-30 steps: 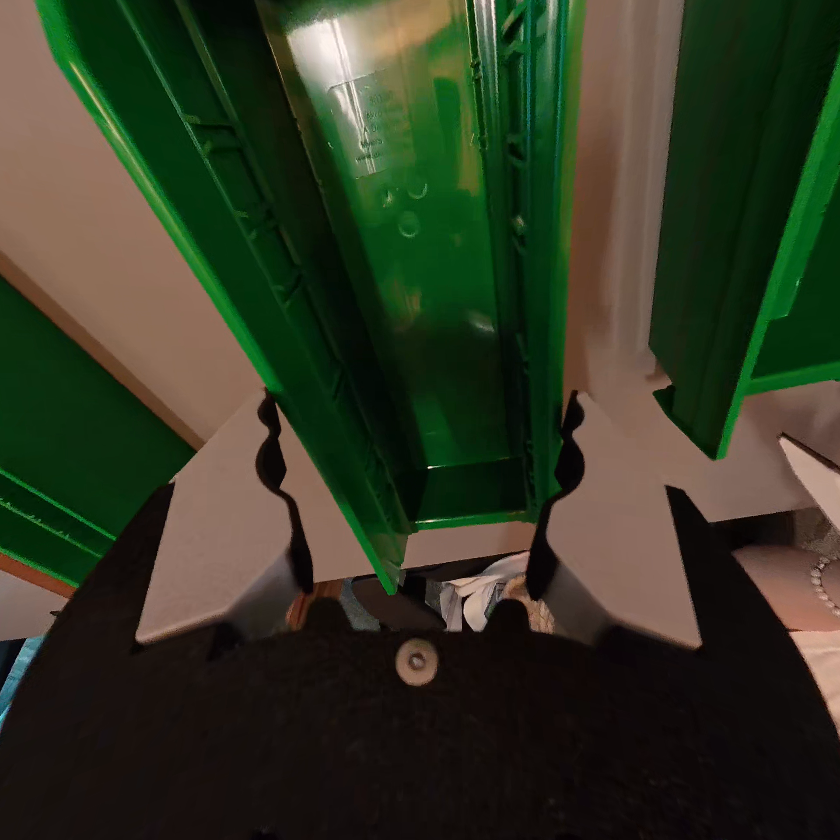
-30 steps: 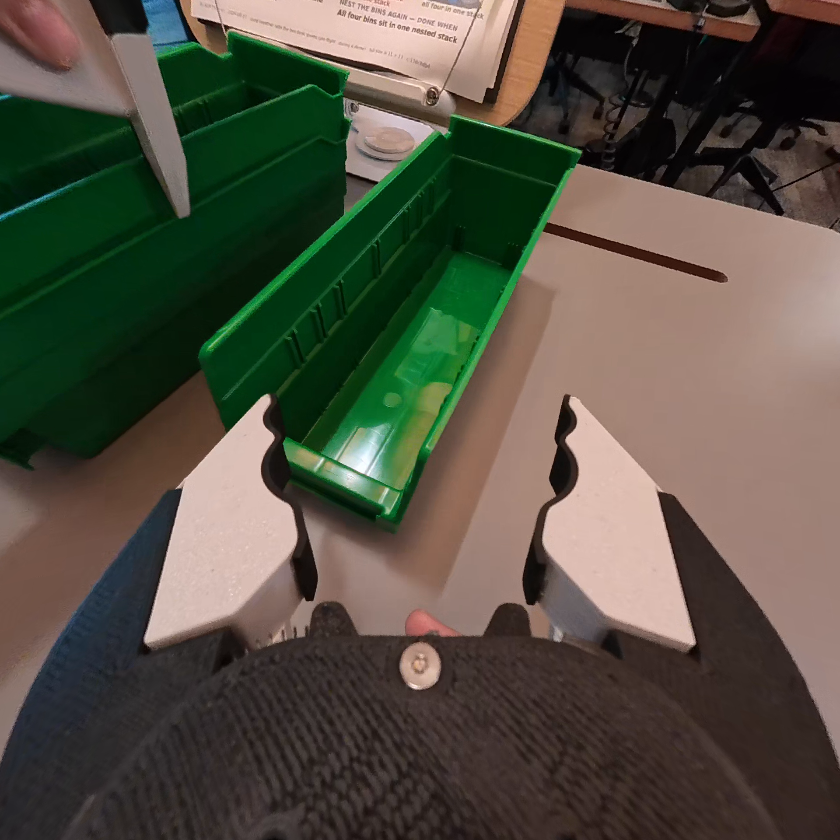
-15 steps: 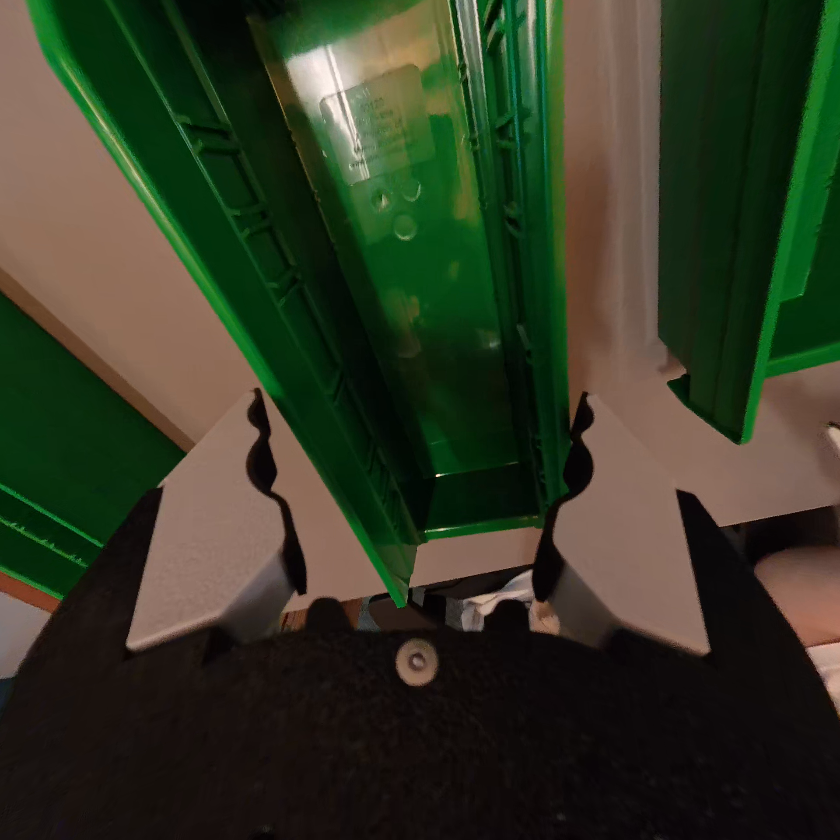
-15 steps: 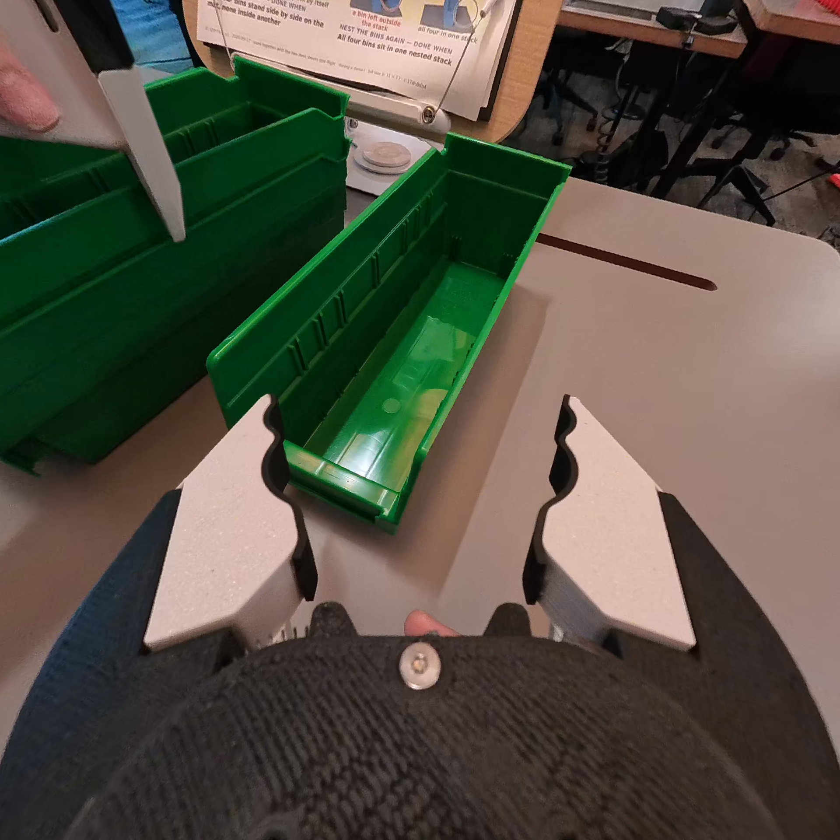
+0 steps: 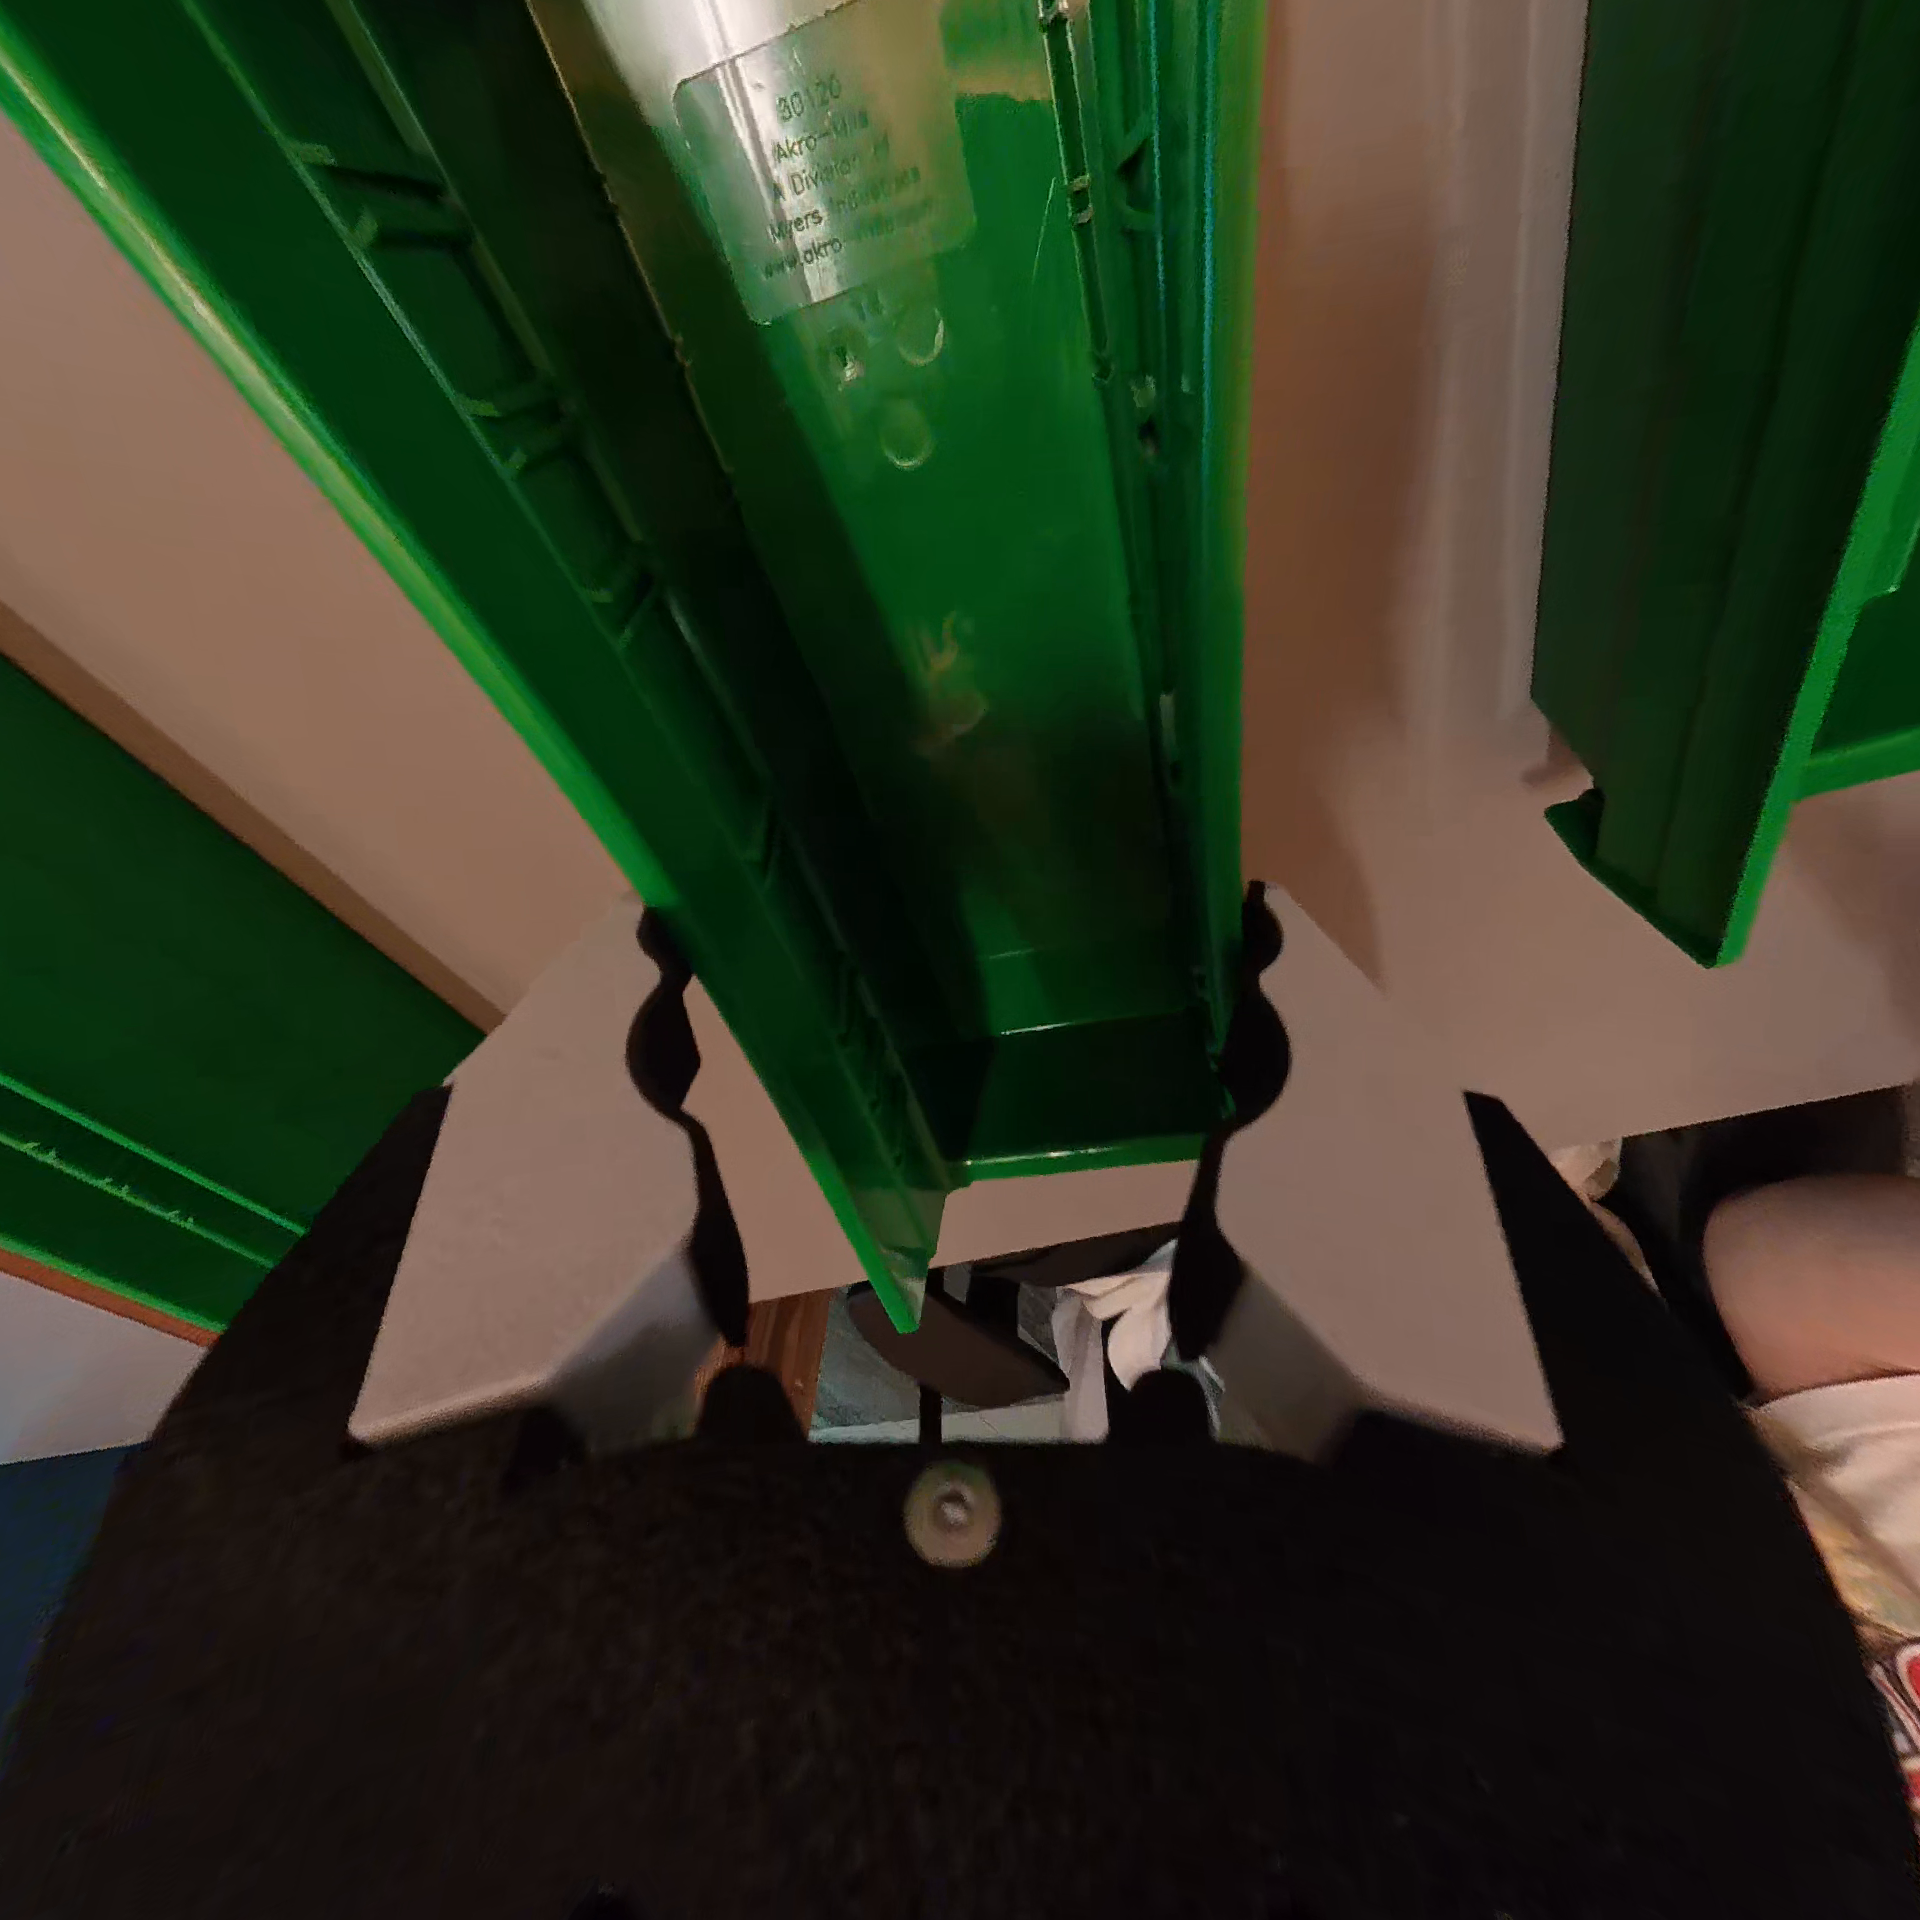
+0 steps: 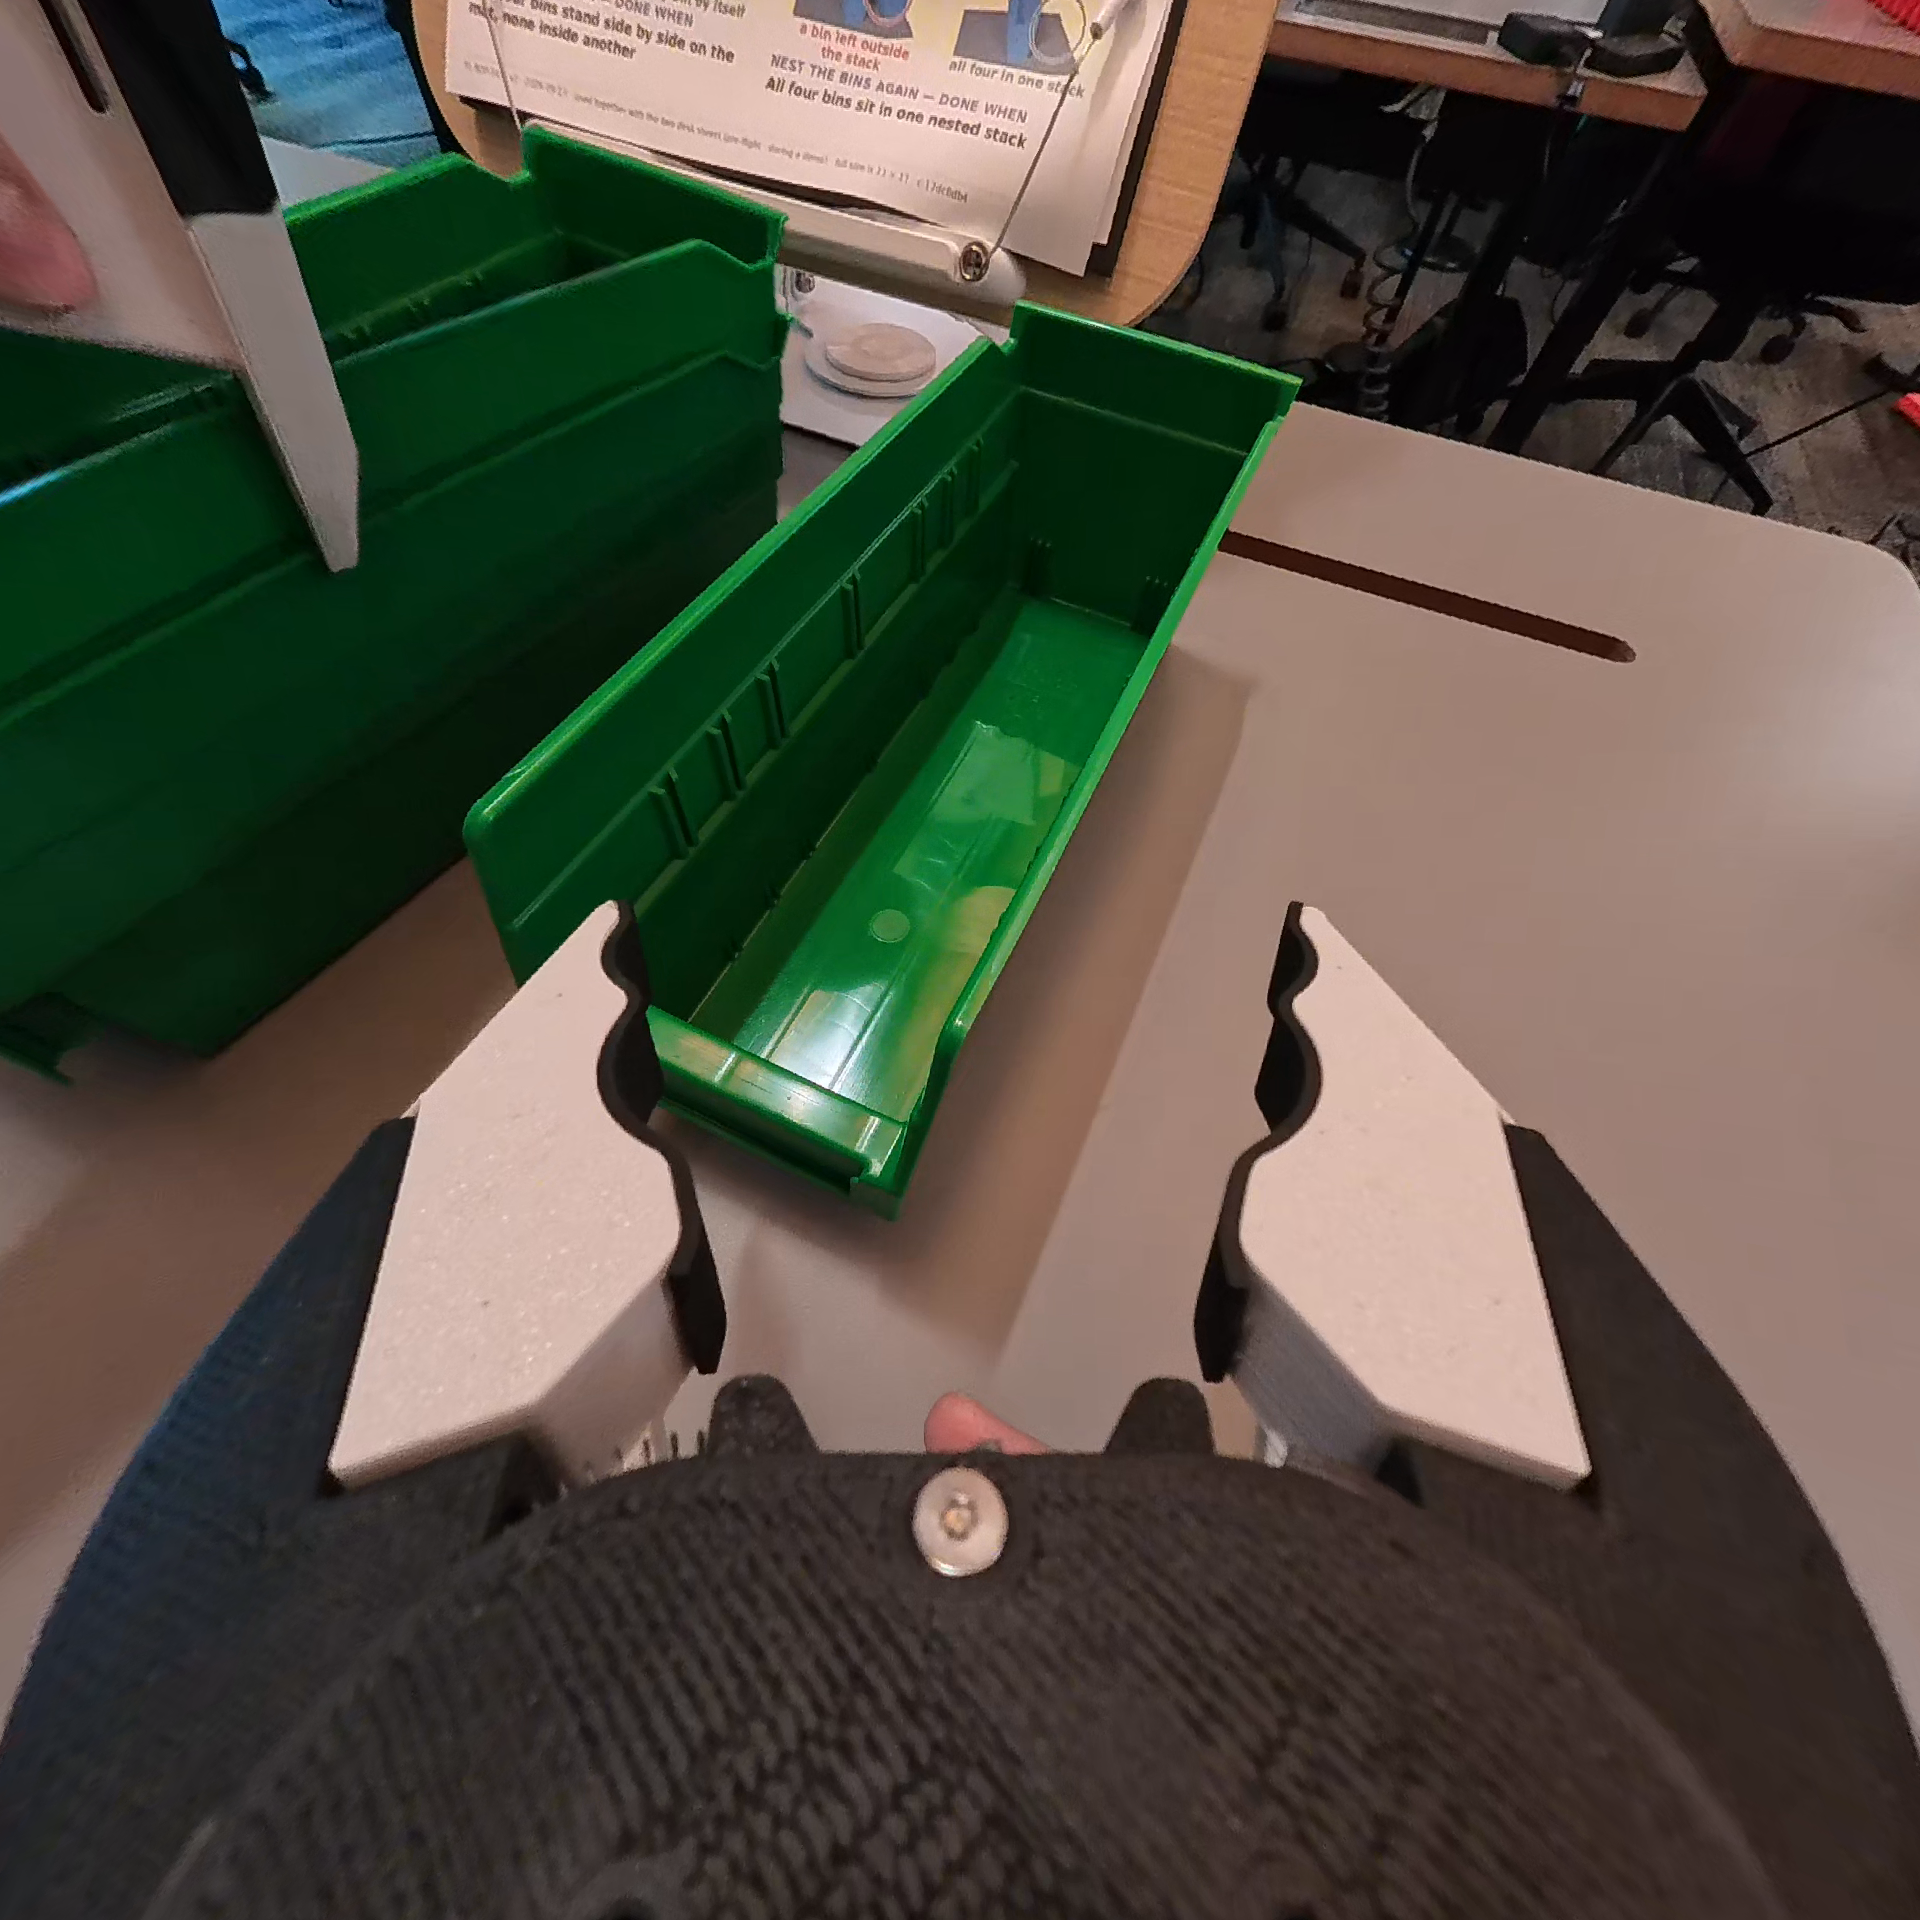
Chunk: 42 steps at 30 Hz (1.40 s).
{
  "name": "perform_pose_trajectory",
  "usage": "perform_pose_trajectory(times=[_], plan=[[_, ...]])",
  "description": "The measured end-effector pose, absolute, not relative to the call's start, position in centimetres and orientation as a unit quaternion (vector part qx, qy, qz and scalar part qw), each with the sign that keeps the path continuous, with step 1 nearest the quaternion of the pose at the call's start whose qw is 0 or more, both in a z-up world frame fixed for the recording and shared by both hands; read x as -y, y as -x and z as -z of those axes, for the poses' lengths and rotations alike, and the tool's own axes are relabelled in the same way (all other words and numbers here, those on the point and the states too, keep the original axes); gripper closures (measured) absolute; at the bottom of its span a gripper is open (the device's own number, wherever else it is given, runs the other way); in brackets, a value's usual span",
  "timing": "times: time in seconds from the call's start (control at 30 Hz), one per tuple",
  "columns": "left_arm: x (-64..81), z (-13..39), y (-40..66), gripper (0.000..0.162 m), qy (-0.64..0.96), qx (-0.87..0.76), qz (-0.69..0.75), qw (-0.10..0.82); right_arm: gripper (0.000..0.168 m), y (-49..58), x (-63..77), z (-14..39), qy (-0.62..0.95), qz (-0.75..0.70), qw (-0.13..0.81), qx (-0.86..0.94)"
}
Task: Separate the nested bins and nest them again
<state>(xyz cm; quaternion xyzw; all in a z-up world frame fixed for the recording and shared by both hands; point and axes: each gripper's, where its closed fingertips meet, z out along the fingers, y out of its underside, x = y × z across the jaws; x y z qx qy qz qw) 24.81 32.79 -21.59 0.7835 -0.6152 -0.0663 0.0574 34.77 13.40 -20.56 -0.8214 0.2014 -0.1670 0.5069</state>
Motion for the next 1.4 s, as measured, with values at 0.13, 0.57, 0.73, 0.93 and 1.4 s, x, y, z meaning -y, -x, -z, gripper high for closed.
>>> perform_pose_trajectory(times=[0.13,0.57,0.73,0.93,1.4], plan=[[-32.9,21.1,-24.7,0.054,-0.791,0.605,0.056,0.069,0.050,-34.9,-13.2,20.4,0.819,0.167,0.509,-0.204],[-31.8,21.4,-24.2,0.043,-0.797,0.594,0.035,0.103,0.050,-34.9,-13.4,20.7,0.822,0.165,0.506,-0.203],[-30.8,20.7,-25.0,0.055,-0.801,0.588,0.001,0.110,0.050,-34.7,-13.6,20.8,0.824,0.164,0.504,-0.200],[-30.7,20.7,-25.0,0.054,-0.803,0.588,0.000,0.099,0.050,-34.6,-13.7,20.8,0.824,0.164,0.505,-0.198],[-31.1,20.7,-24.8,0.054,-0.812,0.578,-0.008,0.078,0.051,-34.3,-13.6,20.1,0.820,0.168,0.511,-0.194]])
